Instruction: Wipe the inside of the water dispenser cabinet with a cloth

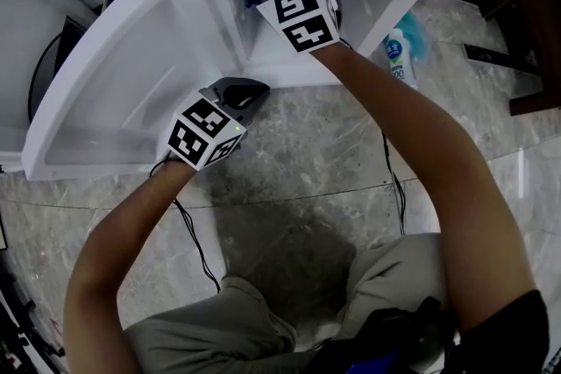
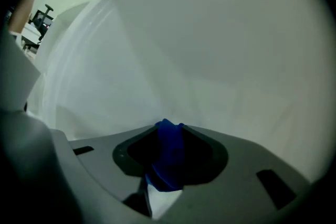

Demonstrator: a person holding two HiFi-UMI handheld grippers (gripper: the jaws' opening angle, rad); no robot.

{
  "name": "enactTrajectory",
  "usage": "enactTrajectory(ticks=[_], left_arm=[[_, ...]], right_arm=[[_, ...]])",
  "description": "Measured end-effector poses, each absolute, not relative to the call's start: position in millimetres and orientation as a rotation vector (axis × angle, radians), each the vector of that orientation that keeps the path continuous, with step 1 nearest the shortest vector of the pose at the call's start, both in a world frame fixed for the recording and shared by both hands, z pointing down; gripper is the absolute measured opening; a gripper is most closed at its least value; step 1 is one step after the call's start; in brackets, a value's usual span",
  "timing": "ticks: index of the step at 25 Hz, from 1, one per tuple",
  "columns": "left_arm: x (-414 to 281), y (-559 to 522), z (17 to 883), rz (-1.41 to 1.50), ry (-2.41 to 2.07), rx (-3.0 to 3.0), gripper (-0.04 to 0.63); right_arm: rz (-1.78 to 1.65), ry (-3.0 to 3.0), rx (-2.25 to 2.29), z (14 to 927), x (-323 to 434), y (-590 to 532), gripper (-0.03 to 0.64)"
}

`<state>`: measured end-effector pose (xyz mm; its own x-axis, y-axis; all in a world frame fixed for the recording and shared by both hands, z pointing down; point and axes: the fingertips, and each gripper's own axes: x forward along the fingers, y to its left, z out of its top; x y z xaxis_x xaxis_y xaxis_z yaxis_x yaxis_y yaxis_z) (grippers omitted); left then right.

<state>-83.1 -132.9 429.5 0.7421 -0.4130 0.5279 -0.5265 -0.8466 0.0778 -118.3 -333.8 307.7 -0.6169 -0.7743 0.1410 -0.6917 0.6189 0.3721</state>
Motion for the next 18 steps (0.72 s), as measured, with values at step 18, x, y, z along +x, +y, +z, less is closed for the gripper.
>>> enactTrajectory(ticks=[18], left_arm=[[-86.3,-141.4,428.9,0.726,-0.766,2.713,0.006]], right_arm=[[-0.426,-2.801,1.564,212.5,-123.5,-343.2,0.114]])
